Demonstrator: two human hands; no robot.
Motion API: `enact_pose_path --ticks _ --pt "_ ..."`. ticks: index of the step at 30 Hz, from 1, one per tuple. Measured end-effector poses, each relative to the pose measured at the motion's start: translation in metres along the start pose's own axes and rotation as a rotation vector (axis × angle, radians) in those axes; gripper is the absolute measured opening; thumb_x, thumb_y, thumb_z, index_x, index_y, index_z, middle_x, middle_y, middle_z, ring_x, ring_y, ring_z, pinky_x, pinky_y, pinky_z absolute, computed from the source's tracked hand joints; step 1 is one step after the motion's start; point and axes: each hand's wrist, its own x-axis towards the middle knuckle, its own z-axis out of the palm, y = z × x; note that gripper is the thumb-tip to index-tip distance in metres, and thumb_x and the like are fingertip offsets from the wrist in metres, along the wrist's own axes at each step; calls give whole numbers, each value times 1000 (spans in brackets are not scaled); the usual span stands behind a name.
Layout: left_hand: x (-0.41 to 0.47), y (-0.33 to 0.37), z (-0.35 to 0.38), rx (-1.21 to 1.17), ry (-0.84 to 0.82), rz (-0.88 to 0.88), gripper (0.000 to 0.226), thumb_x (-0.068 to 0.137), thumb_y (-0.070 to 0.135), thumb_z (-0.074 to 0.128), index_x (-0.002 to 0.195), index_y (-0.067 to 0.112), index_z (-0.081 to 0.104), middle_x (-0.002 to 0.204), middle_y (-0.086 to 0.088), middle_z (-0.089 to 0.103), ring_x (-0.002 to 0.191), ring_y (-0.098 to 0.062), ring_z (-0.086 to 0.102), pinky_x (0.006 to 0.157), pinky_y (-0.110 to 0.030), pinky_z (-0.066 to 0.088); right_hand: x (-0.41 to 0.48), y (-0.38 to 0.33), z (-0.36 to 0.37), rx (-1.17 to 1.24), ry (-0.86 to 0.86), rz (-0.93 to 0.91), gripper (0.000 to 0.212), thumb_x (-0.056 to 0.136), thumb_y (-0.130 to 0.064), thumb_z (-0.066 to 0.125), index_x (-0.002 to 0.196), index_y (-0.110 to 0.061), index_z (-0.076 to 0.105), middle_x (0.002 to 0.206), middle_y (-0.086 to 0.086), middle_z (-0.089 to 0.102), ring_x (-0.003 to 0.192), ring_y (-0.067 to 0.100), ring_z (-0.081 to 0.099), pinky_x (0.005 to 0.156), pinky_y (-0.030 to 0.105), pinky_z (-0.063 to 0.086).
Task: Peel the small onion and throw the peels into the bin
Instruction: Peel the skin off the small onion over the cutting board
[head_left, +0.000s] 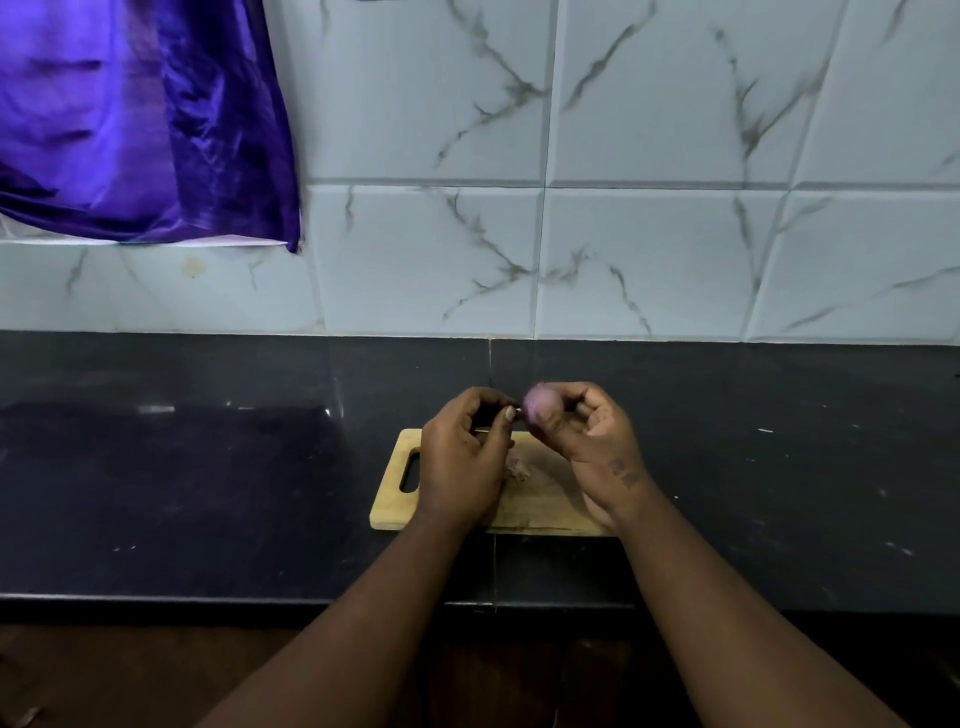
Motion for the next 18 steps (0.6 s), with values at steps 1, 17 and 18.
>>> enact_pose_path --ticks 1,17,18 --pt "0 1 0 18 -17 29 10 97 9 71 99 18 74 94 7 76 91 -12 75 78 -44 65 0 -2 0 52 8 15 40 82 -19 80 116 -2 68 111 15 75 103 23 73 95 41 59" --pt "19 -9 -3 179 47 114 23 95 19 74 117 22 70 100 13 72 90 -3 69 72 -29 60 29 -4 -14 206 -205 179 26 89 -18 66 113 -11 64 112 14 71 87 19 70 69 30 54" --pt "18 -9 -4 143 48 109 29 94 15 75 122 22 70 102 13 74 94 -3 71 72 -25 60 28 -4 -14 191 -215 176 25 88 -19 66 112 -11 65 112 15 70 86 20 70 69 29 56"
